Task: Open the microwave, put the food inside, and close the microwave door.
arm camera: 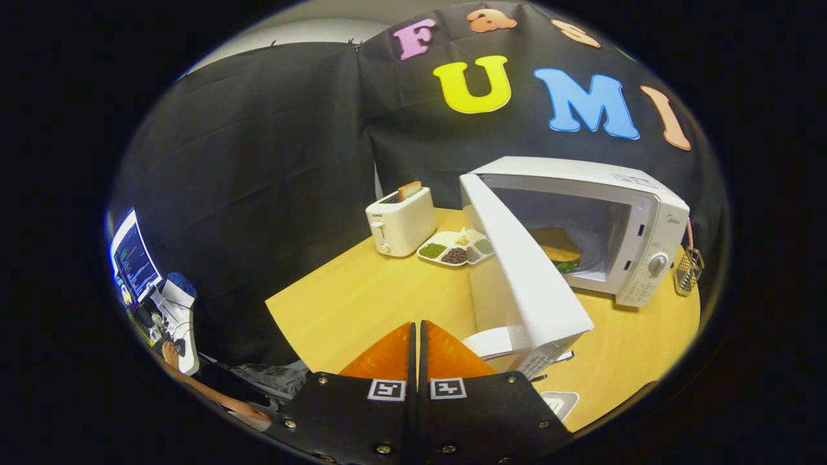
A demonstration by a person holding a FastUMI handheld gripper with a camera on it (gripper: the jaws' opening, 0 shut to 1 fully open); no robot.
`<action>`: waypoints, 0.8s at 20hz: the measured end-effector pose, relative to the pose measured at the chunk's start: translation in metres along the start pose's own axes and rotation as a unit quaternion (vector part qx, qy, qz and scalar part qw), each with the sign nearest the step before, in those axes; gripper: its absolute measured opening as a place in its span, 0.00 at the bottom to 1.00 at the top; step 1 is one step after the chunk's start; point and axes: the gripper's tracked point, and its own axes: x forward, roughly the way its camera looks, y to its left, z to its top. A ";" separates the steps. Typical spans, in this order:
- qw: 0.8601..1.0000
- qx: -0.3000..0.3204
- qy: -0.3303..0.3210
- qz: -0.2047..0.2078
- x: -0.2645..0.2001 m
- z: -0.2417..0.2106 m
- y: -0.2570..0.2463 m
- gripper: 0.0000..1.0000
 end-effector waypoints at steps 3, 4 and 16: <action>1.000 0.010 -0.004 -0.025 -0.001 0.005 -0.031 0.00; 0.999 0.014 -0.004 -0.034 0.001 0.006 -0.042 0.00; 0.994 0.014 -0.002 -0.105 0.018 0.022 -0.138 0.00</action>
